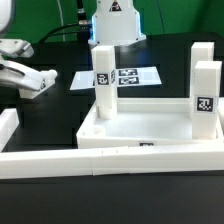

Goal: Assemble desk

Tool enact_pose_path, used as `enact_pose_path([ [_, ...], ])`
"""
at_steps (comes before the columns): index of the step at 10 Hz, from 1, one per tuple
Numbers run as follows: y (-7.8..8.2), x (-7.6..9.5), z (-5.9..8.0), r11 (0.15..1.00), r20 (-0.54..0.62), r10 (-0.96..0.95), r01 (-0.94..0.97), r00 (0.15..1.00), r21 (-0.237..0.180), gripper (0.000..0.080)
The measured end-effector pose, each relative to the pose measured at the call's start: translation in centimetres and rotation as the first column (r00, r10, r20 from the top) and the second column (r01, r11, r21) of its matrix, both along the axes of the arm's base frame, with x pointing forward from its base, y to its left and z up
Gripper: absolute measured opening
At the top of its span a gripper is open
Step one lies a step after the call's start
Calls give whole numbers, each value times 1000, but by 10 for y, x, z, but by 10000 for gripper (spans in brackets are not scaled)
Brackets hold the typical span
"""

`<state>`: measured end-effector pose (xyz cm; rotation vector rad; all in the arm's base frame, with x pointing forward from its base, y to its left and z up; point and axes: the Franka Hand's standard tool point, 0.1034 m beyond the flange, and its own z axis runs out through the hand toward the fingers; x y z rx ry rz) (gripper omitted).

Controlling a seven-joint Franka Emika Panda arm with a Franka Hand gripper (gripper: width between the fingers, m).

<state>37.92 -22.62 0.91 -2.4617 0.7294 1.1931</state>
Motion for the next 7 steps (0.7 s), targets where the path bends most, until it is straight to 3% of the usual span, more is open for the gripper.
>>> enact_pose_path([
  [3,9,-6,-4,1000,-41,-24,24,999,-6,646],
  [4,9,-6,-4,1000,-40,-25,24,999,-6,475],
  [5,8,-6,-4,1000,-40,-25,25,999,-6,475],
  [6,8,-6,-4,1000,-40,-25,25,999,-7,283],
  [7,8,-6,-4,1000,-40,-25,25,999,-7,288],
])
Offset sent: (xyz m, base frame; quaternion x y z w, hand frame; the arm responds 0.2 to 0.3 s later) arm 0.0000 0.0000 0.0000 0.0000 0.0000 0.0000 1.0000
